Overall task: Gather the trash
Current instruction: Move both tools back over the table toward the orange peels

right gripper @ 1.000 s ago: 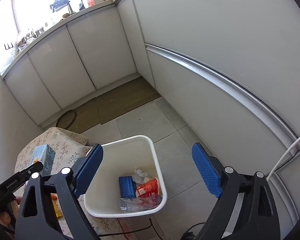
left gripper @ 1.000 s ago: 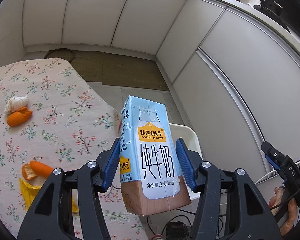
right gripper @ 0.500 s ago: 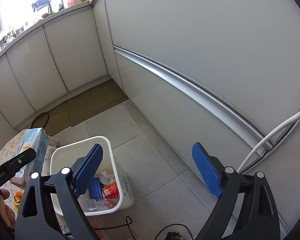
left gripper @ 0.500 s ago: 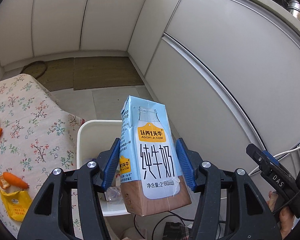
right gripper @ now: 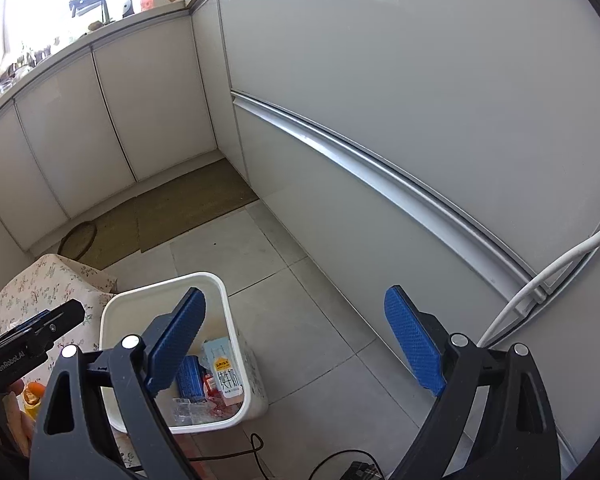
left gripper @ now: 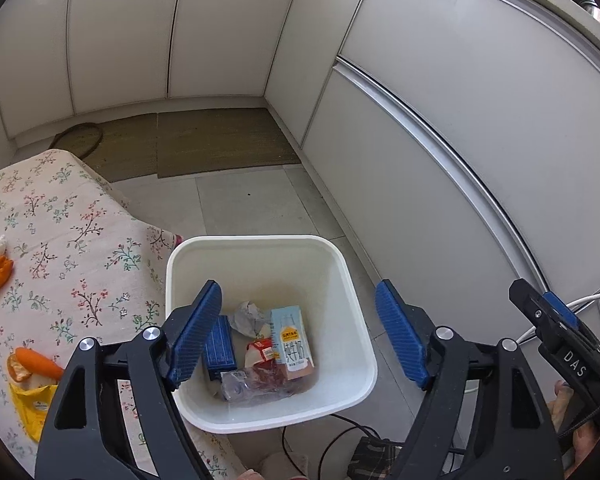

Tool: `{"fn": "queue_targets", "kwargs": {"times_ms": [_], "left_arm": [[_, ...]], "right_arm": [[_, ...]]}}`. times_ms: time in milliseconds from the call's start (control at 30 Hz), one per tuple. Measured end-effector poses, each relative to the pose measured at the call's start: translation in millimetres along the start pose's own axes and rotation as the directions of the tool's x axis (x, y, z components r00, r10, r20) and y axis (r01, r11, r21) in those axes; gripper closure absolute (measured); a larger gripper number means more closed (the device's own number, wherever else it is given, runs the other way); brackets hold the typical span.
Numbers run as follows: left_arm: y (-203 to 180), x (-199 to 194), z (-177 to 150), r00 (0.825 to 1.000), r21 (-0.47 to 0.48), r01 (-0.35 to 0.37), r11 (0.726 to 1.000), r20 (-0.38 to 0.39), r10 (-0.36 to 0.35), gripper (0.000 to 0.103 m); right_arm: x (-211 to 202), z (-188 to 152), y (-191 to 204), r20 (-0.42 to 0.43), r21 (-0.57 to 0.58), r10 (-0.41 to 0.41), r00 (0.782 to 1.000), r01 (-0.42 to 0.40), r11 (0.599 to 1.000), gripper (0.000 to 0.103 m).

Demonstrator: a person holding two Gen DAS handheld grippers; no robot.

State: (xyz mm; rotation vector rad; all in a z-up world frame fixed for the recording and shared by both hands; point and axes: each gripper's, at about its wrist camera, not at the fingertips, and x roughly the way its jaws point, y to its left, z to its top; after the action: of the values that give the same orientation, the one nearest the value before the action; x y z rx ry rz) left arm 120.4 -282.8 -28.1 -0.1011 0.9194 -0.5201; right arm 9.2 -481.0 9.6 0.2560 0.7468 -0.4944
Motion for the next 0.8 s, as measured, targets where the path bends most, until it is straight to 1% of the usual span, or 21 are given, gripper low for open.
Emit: {"fn": "queue_targets", "kwargs": {"times_ms": [33,100,167,200,300,433,600,700,800], "left_arm": [[2,0,-1,1.0,0.0,-0.005,1.0,0.0,0.005,0.023],[9,-1,-3,1.0,-0.003,-0.022,1.0,-0.002,0.022,0.016],[17,-4,-4,0.999,-0.01,-0.041,0.999,-0.002,0.041,0.011],[21,-4,-6,0.999,-0.014,-0.051,0.999,-0.003,0.051,0.01],[37,-7,-8,0.996,-0.026,-0.094,0.995,-0.008,0.094,0.009],[62,-12,-9,0.992,-0.055,-0.13,0.99,-0.014,0.129,0.008],[98,-19,-10,0.982,-0.08,-0.188,0.979,-0.023,0.187,0.007],[123,-23,-11,0.974,-0.091,-0.226,0.97,-0.03,0.224,0.007],[152,-27,-11,0.962,-0.092,-0.274,0.957,-0.044,0.271,0.007]], "right_arm": [[-1,-1,4,0.007,-0.01,-0.003,1.0,0.003,1.0,0.008],[-3,-2,12,0.014,-0.032,-0.004,1.0,0.004,0.999,0.008],[-5,-4,21,0.017,-0.053,0.001,1.0,0.0,0.999,0.008],[-5,-5,25,0.016,-0.065,0.002,1.0,-0.001,0.998,0.008],[-5,-7,41,0.018,-0.107,-0.001,1.0,0.003,0.994,0.007],[-6,-11,65,0.019,-0.154,0.003,1.0,0.0,0.988,0.007],[-7,-13,97,0.015,-0.212,0.019,1.0,-0.015,0.977,0.007],[-7,-15,121,0.009,-0.249,0.038,0.999,-0.035,0.968,0.007],[-7,-19,147,-0.001,-0.298,0.058,0.998,-0.055,0.953,0.007]]}}
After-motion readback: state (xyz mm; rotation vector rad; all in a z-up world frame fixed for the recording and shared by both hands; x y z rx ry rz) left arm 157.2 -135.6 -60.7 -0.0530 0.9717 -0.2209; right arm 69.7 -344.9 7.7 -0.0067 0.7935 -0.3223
